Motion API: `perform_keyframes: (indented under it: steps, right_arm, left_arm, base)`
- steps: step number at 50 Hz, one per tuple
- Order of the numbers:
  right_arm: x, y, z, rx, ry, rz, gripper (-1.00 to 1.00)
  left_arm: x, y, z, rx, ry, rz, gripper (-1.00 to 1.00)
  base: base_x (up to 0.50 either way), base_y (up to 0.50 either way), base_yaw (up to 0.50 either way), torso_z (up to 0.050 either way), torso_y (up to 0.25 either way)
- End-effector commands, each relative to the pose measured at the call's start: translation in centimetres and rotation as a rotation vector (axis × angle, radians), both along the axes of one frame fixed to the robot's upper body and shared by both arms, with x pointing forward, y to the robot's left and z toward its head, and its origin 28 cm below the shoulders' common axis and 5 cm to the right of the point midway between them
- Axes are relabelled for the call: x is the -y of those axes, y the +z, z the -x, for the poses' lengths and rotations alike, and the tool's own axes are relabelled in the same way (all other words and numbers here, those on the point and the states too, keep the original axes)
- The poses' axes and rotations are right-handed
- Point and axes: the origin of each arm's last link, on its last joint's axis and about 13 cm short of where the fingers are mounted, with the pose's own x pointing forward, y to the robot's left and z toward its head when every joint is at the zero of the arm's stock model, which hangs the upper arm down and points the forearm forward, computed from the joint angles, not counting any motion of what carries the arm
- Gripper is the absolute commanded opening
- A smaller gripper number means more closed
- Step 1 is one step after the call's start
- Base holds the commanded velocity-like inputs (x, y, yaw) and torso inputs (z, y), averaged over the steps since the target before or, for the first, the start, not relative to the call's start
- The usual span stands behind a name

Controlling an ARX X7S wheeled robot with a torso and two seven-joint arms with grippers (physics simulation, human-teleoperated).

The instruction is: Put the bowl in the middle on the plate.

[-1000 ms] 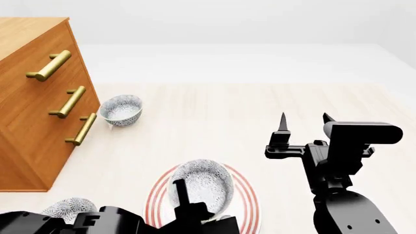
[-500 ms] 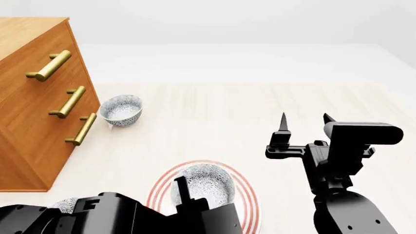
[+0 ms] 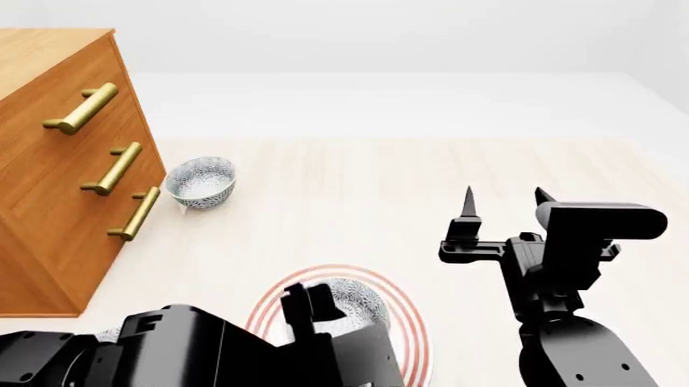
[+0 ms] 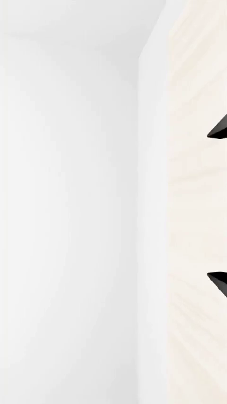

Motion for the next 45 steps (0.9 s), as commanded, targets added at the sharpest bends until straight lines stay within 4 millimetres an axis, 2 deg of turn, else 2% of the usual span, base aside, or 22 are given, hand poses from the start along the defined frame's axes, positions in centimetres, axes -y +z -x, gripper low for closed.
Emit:
perform_keyframes:
  steps: [1,6,9,10,15,27,32,34,35,36,39,45]
  right_arm:
    - [0.0,0.0,-0.1,-0.001,0.000,0.000,1.00]
    - [0.0,0.0,0.0,0.000,0.002,0.001,1.00]
    - [0.0,0.0,0.0,0.000,0.002,0.001,1.00]
    - [0.0,0.0,-0.1,-0.001,0.001,0.001,1.00]
    - [-0.1,0.1,-0.2,-0.002,0.006,0.002,1.00]
    - [-0.3,0.4,-0.3,0.000,0.014,0.008,1.00]
    - [-0.3,0.6,-0.3,0.002,0.015,0.011,1.00]
    - [-0.3,0.8,-0.2,0.007,0.016,0.012,1.00]
    - [-0.3,0.9,-0.2,0.010,0.015,0.013,1.00]
    - [-0.3,1.0,-0.2,0.011,0.016,0.015,1.00]
    - [-0.4,1.3,-0.2,0.016,0.019,0.024,1.00]
    - [-0.4,1.6,-0.2,0.026,0.017,0.029,1.00]
  left_arm:
    - [-0.1,1.0,0.3,0.000,-0.004,0.016,1.00]
    - [-0.6,2.3,1.0,0.022,-0.014,0.022,1.00]
    - [-0.6,2.3,1.0,0.022,-0.014,0.022,1.00]
    - [-1.1,3.5,1.5,0.042,-0.007,0.021,1.00]
    - [-1.6,6.0,2.5,0.045,-0.004,0.055,1.00]
    - [-2.5,8.0,3.5,0.064,-0.020,0.126,1.00]
    - [-3.2,10.0,3.1,0.046,-0.007,0.260,1.00]
    - [-3.8,11.3,2.7,0.035,0.014,0.381,1.00]
    - [-4.6,12.5,2.1,0.048,0.082,0.544,1.00]
    - [-4.8,12.6,1.9,0.051,0.102,0.582,1.00]
    - [-5.7,12.5,0.9,0.096,0.212,0.733,1.00]
    - [-6.8,11.0,-0.3,0.088,0.319,0.868,1.00]
  base:
    - [0.00,0.00,0.00,0.000,0.000]
    - [0.00,0.00,0.00,0.000,0.000]
    - [0.00,0.00,0.00,0.000,0.000]
    - [0.00,0.00,0.00,0.000,0.000]
    - [0.00,0.00,0.00,0.000,0.000]
    - [0.00,0.00,0.00,0.000,0.000]
    - [0.00,0.00,0.00,0.000,0.000]
    - [0.00,0.00,0.00,0.000,0.000]
    - [0.00,0.00,0.00,0.000,0.000]
    - [0.00,0.00,0.00,0.000,0.000]
    - [0.00,0.00,0.00,0.000,0.000]
    - [0.00,0.00,0.00,0.000,0.000]
